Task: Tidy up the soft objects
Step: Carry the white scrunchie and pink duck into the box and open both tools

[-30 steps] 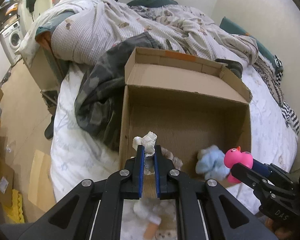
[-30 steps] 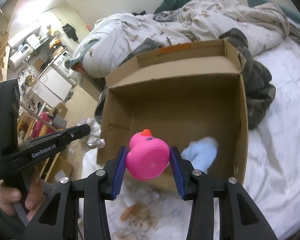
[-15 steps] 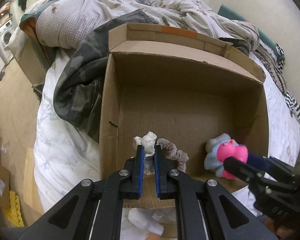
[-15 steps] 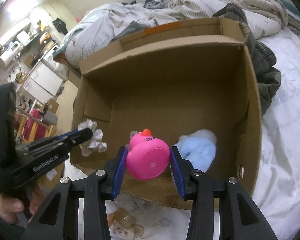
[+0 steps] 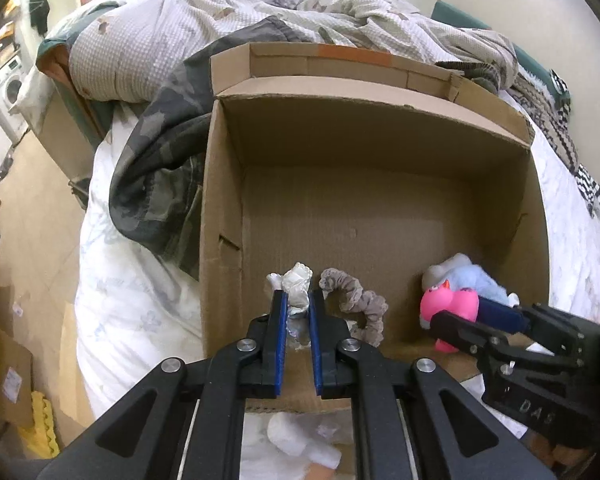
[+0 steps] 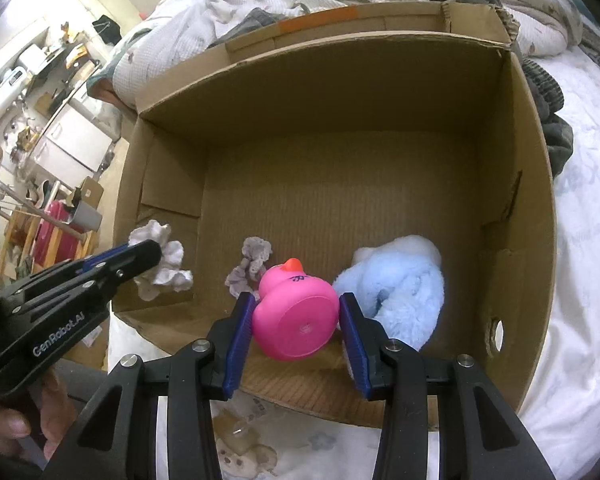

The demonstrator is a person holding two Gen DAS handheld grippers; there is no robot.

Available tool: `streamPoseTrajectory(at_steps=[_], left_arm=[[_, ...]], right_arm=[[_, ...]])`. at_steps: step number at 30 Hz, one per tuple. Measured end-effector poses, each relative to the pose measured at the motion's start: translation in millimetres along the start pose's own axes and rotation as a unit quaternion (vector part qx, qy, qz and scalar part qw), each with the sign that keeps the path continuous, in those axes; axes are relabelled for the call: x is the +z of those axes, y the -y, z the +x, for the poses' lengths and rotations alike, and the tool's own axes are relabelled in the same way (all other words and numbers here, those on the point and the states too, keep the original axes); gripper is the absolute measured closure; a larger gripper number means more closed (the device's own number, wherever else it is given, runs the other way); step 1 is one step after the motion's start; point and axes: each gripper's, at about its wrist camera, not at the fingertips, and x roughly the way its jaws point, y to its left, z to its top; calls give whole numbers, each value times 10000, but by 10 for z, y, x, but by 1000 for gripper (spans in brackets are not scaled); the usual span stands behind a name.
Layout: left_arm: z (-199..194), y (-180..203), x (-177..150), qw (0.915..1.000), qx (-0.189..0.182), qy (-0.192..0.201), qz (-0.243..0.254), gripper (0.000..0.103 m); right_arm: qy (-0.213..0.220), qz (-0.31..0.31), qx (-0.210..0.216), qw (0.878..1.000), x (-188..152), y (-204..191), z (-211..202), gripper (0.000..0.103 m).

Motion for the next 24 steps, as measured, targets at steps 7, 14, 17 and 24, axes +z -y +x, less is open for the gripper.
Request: streamPoseTrajectory(at_steps=[7, 14, 17, 24], left_arm=[[38, 8, -23, 9999, 9, -146, -4, 90], [12, 65, -29, 9999, 53, -91, 83, 83], [-2, 64, -28, 9999, 80, -70, 79, 67], [-51, 98, -44, 9995, 240, 47, 193, 42]], right_arm=[[-94, 62, -20, 9999, 4, 19, 49, 58], [-156, 131, 3, 9998, -14, 41, 59, 57], [-136, 176, 62, 9997, -12, 55, 41, 57], [104, 249, 102, 9996, 4, 78, -65, 57]])
